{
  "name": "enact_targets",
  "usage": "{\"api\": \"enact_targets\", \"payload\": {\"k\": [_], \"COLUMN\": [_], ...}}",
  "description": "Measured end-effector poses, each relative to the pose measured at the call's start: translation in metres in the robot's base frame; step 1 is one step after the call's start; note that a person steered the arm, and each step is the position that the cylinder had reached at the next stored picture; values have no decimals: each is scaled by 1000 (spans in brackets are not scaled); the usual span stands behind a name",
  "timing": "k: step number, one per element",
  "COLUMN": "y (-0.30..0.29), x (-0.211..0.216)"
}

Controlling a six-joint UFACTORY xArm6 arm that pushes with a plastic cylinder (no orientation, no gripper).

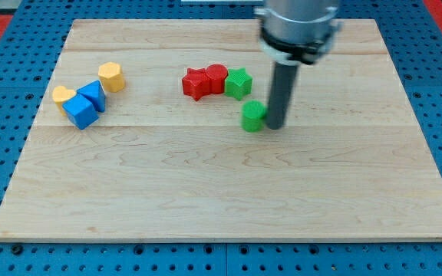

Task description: Move the green circle to the bottom of the red circle

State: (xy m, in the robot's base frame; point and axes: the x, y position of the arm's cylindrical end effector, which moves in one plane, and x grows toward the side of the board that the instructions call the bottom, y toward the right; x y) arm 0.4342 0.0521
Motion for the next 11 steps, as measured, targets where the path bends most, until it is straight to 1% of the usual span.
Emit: {"api": "enact_targets", "payload": {"k": [1, 2, 3, 4, 5, 6, 7, 8, 10, 11], "y": [-45, -22, -64, -66, -54, -43, -95, -124, -71, -55], "x": [3, 36, 22, -2, -15, -5, -5, -5, -17, -20]}}
